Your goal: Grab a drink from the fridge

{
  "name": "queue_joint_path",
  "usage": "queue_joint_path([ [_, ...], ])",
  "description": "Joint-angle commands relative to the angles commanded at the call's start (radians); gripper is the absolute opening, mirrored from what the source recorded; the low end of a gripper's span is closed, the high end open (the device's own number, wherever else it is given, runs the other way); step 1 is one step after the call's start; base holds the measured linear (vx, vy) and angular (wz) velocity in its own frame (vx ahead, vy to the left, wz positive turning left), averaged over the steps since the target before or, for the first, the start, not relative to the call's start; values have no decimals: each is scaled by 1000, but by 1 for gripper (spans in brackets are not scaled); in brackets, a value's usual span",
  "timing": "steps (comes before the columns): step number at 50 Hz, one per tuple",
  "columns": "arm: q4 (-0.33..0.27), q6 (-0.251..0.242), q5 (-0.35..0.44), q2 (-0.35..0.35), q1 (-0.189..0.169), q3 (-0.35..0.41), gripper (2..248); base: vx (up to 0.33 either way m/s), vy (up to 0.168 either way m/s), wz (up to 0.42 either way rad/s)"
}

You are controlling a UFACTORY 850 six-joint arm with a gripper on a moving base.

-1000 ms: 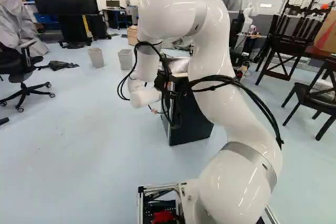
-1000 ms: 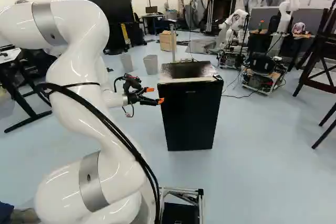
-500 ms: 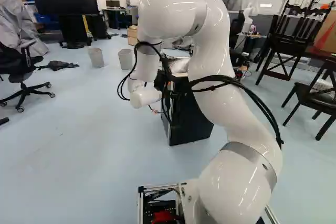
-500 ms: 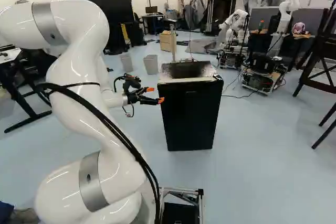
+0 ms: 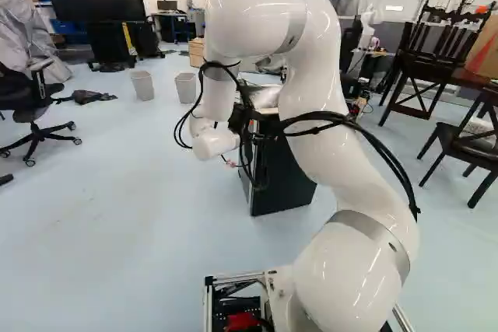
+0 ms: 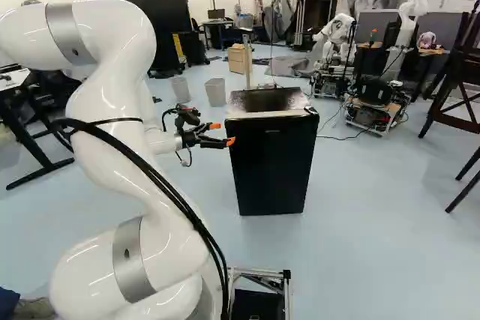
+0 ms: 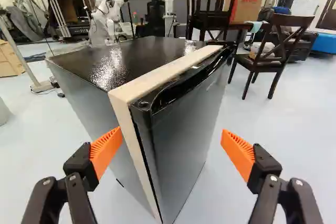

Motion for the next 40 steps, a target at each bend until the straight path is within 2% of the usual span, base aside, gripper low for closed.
queue_joint_path([
  [40,0,0,49,-2,-12,-3,247,0,0,0],
])
